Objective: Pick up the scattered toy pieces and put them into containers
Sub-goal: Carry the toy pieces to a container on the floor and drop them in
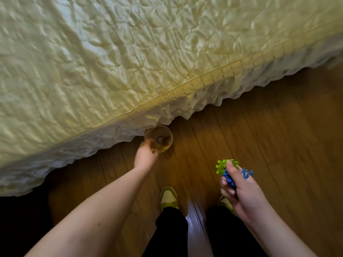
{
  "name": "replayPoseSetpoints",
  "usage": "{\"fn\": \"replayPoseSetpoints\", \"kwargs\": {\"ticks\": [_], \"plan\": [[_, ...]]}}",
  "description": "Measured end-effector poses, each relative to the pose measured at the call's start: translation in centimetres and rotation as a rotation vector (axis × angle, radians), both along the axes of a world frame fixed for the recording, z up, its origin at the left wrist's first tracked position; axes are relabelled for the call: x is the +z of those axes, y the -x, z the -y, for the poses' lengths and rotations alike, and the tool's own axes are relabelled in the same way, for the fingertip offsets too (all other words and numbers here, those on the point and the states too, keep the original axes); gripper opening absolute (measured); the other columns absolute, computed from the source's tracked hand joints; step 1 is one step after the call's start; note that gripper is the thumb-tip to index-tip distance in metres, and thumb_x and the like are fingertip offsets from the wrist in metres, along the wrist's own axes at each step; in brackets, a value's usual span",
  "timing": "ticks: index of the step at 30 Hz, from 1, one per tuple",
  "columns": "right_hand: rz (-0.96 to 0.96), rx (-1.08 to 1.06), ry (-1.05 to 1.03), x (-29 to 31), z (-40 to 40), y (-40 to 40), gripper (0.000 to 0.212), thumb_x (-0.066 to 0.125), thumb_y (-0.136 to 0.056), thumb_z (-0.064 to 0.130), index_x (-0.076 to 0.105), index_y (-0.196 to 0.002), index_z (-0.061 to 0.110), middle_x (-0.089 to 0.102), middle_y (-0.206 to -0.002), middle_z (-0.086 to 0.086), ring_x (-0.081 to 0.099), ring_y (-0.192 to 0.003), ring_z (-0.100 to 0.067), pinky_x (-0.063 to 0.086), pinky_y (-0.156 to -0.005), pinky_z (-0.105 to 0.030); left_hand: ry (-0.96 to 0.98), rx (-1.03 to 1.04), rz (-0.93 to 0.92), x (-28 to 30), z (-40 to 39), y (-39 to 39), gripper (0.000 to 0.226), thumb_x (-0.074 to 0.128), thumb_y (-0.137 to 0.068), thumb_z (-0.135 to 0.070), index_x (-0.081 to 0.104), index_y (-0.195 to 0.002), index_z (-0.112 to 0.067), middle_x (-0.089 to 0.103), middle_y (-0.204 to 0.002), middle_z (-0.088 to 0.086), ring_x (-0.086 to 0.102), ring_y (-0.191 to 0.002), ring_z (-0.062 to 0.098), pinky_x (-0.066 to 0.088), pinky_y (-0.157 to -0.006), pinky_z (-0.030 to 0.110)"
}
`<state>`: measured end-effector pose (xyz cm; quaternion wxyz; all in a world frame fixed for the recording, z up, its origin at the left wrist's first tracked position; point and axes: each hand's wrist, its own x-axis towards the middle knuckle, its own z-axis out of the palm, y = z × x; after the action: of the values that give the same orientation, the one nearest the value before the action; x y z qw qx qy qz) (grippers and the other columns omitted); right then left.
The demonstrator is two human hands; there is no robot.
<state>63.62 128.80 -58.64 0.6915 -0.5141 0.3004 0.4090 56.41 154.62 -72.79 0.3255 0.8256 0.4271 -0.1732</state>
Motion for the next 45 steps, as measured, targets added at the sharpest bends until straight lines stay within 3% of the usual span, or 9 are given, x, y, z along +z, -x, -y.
{"fn": "replayPoseSetpoints", "kwargs": {"ticks": [5, 10, 20, 26, 31, 34, 45], "plan": [[0.019, -0.050, 0.018, 4.5, 0.7, 0.8, 0.031, 0.061, -0.089, 0.029, 0.050, -0.063, 0.015, 0.047, -0.056, -0.006, 0.031, -0.035, -0.006, 0.022, -0.033, -0.015, -0.046, -0.447, -0.081, 7.2, 2.2, -0.3, 0.047, 0.055, -0.093, -0.029, 0.047, -0.138, -0.017, 0.049, -0.140, 0.004, 0.053, -0.121, 0.017, 0.050, -0.096, 0.030], [0.048, -0.098, 0.050, 10.1, 2.9, 2.1, 0.033, 0.060, -0.094, 0.029, 0.051, -0.065, 0.015, 0.048, -0.056, -0.005, 0.034, -0.037, -0.007, 0.026, -0.034, -0.016, -0.094, -0.884, -0.021, 16.1, 5.9, -0.3, 0.047, 0.049, -0.096, -0.035, 0.044, -0.139, -0.018, 0.043, -0.146, 0.005, 0.039, -0.135, 0.023, 0.043, -0.106, 0.037], [0.111, -0.355, 0.168, 24.8, 12.8, 7.3, 0.031, 0.061, -0.093, 0.034, 0.052, -0.070, 0.015, 0.051, -0.058, -0.002, 0.035, -0.040, -0.007, 0.028, -0.037, -0.017, -0.102, -1.296, 0.104, 36.0, 16.6, -1.9, 0.045, 0.043, -0.097, -0.039, 0.044, -0.139, -0.022, 0.038, -0.148, 0.001, 0.035, -0.138, 0.021, 0.039, -0.108, 0.039], [0.163, -0.554, 0.257, 30.7, 19.8, 12.5, 0.033, 0.060, -0.094, 0.034, 0.052, -0.069, 0.014, 0.047, -0.060, -0.005, 0.032, -0.039, -0.008, 0.024, -0.037, -0.018, -0.138, -1.570, 0.281, 44.8, 24.8, -1.9, 0.052, 0.040, -0.098, -0.039, 0.031, -0.146, -0.021, 0.042, -0.148, 0.001, 0.037, -0.138, 0.022, 0.036, -0.109, 0.043], [0.105, -0.641, 0.371, 32.6, 26.4, 17.2, 0.033, 0.062, -0.091, 0.041, 0.058, -0.071, 0.015, 0.052, -0.063, -0.001, 0.041, -0.045, -0.008, 0.033, -0.043, -0.019, -0.246, -1.831, 0.345, 49.1, 31.8, -0.6, 0.051, 0.038, -0.099, -0.039, 0.031, -0.146, -0.022, 0.041, -0.148, -0.002, 0.035, -0.139, 0.020, 0.031, -0.110, 0.041], [0.093, -0.711, 0.369, 32.9, 30.7, 19.5, 0.034, 0.062, -0.091, 0.042, 0.058, -0.072, 0.014, 0.051, -0.063, -0.003, 0.040, -0.044, -0.009, 0.030, -0.041, -0.021, -0.291, -1.961, 0.359, 50.3, 36.3, 0.3, 0.048, 0.038, -0.098, -0.039, 0.035, -0.143, -0.024, 0.042, -0.146, -0.003, 0.037, -0.136, 0.019, 0.033, -0.107, 0.040], [0.047, -0.872, 0.402, 33.8, 46.5, 24.8, 0.033, 0.061, -0.090, 0.046, 0.062, -0.087, 0.013, 0.055, -0.071, -0.002, 0.047, -0.058, -0.010, 0.037, -0.050, -0.022, -0.289, -2.118, 0.269, 50.4, 55.7, 4.0, 0.047, 0.038, -0.099, -0.038, 0.036, -0.142, -0.021, 0.038, -0.148, 0.000, 0.034, -0.137, 0.023, 0.034, -0.108, 0.043]]}}
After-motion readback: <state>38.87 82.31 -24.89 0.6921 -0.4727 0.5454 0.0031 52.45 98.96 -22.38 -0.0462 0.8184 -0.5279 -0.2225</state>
